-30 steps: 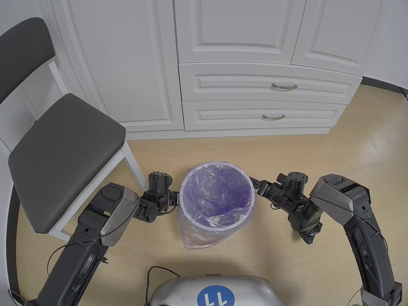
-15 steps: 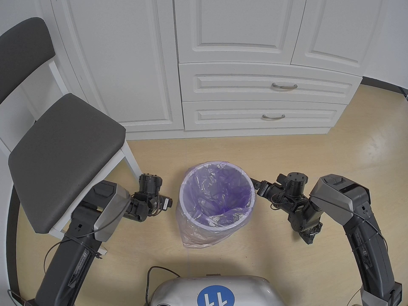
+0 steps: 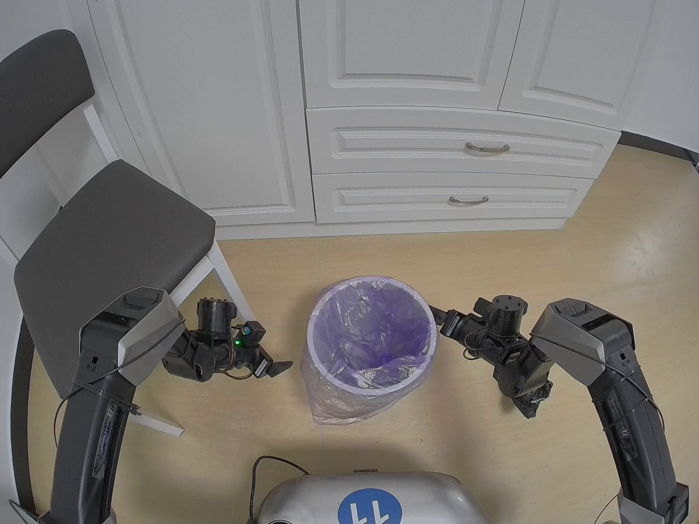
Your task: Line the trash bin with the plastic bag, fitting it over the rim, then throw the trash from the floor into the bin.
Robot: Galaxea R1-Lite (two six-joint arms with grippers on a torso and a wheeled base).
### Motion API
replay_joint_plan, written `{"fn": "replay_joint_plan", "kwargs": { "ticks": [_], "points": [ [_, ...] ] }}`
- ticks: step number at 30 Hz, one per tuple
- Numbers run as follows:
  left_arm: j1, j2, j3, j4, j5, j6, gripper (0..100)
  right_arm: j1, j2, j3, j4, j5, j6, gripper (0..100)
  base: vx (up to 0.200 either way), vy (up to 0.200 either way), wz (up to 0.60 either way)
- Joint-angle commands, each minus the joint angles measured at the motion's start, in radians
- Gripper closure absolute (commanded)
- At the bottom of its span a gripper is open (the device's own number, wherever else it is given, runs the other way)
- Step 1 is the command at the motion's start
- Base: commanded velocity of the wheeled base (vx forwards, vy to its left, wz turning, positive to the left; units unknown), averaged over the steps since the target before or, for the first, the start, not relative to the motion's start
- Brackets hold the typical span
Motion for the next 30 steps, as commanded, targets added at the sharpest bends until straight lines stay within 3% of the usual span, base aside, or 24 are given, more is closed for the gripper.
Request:
{"fn": "replay_joint_plan", "kwargs": {
  "ticks": [1,12,29,30],
  "points": [
    [-0.015,-0.054,0.047,-0.077,-0.109,0.030,0,0.002,0.000,0.002,0.002,0.005,-0.002,0,0.000,0.000,0.00],
    [-0.032,-0.038,0.032,-0.111,-0.261,0.028,0,0.002,0.000,0.000,0.006,0.008,-0.006,0,0.000,0.000,0.00],
    [-0.001,-0.096,0.050,-0.023,-0.264,0.108,0,0.003,-0.001,0.000,0.014,0.008,-0.006,0,0.000,0.000,0.00],
    [0.028,-0.116,0.061,-0.025,-0.264,0.102,0,0.003,-0.001,0.000,0.014,0.008,-0.008,0,0.000,0.000,0.00]
  ]
}}
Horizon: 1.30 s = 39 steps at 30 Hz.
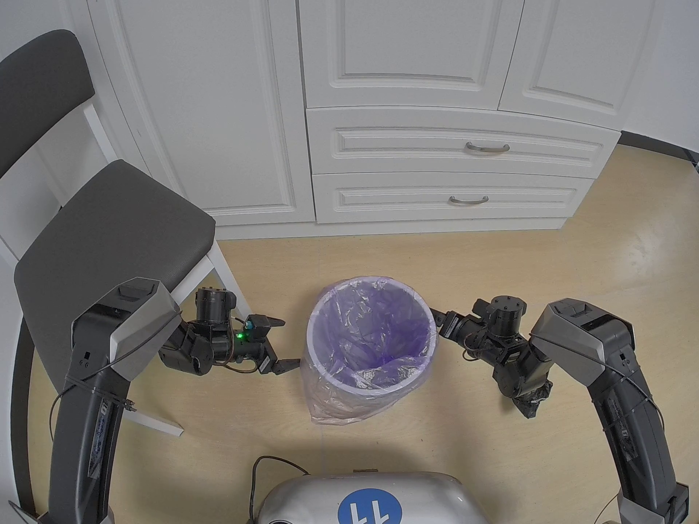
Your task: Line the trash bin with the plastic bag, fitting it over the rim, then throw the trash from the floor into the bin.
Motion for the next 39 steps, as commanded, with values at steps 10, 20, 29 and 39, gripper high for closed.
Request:
{"fn": "replay_joint_plan", "kwargs": {
  "ticks": [10,20,29,39],
  "points": [
    [0.042,-0.218,0.286,-0.027,0.000,0.010,0,0.001,-0.001,0.000,0.003,0.007,-0.006,0,0.000,0.000,0.00],
    [-0.019,-0.189,0.337,-0.087,-0.002,0.001,0,0.001,-0.001,0.000,0.003,0.007,-0.006,0,0.000,0.000,0.00],
    [-0.097,-0.151,0.334,-0.089,-0.003,-0.008,0,0.001,-0.001,0.000,0.003,0.007,-0.008,0,0.000,0.000,0.00],
    [-0.123,-0.100,0.217,-0.066,-0.003,-0.057,0,0.001,-0.001,0.000,0.003,0.007,-0.008,0,0.000,0.000,0.00]
  ]
}}
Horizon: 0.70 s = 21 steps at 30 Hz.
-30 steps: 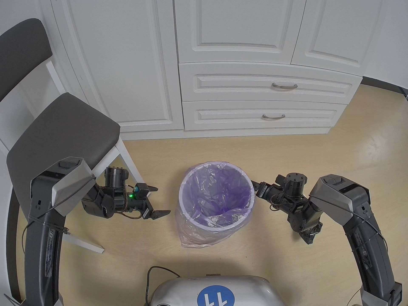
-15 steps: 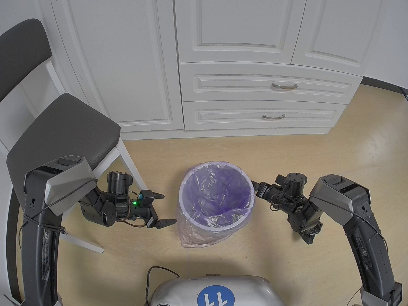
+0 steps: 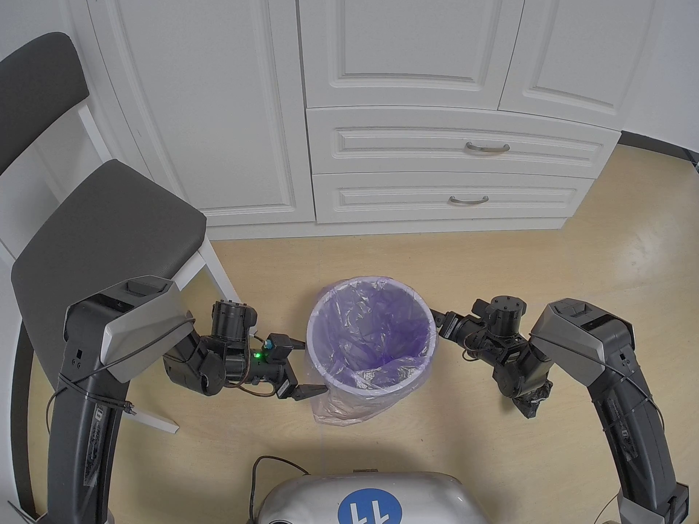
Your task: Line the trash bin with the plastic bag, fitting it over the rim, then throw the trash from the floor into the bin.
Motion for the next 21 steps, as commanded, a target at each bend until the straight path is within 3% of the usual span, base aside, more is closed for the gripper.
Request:
{"fn": "replay_joint_plan", "kwargs": {
  "ticks": [1,2,13,21],
  "points": [
    [-0.007,0.033,-0.067,0.021,0.000,-0.019,0,0.000,-0.001,0.000,0.000,0.000,0.000,0,0.000,0.000,0.00],
    [-0.007,0.036,-0.080,0.033,0.000,-0.020,100,0.000,-0.001,0.000,0.000,0.000,0.000,0,0.000,0.000,0.00],
    [0.033,0.075,-0.182,0.050,0.001,-0.031,100,0.000,-0.001,0.000,0.000,0.000,0.000,0,0.000,0.000,0.00],
    [0.070,0.162,-0.376,0.066,0.000,-0.077,100,0.000,-0.001,0.000,0.000,0.000,0.000,0,0.000,0.000,0.00]
  ]
}}
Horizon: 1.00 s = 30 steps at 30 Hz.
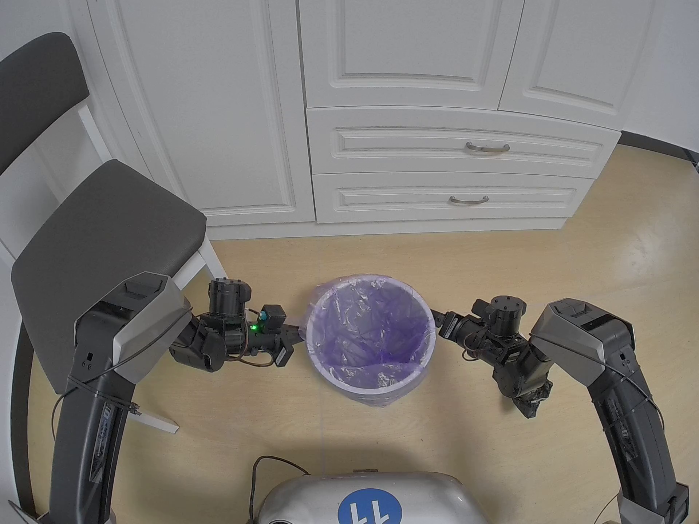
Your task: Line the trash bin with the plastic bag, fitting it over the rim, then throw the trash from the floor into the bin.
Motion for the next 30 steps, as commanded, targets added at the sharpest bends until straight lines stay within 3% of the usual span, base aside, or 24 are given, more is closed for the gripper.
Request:
{"fn": "replay_joint_plan", "kwargs": {
  "ticks": [1,15,24,26,30],
  "points": [
    [0.020,0.077,-0.113,0.011,0.000,-0.025,100,0.000,0.000,0.000,0.000,0.000,0.000,0,0.000,0.000,0.00],
    [0.014,0.185,-0.267,0.100,0.000,-0.037,100,0.000,0.000,0.000,0.000,0.000,0.000,0,0.000,0.000,0.00],
    [0.008,0.202,-0.294,0.108,0.000,-0.048,100,0.000,0.000,0.000,0.001,0.002,0.000,0,0.000,0.000,0.00],
    [0.002,0.244,-0.389,0.182,0.000,-0.056,100,0.000,0.000,0.000,0.001,0.002,0.000,0,0.000,0.000,0.00],
    [0.000,0.285,-0.457,0.196,0.000,-0.057,100,0.000,0.000,0.000,0.009,0.002,0.000,0,0.000,0.000,0.00]
  ]
}}
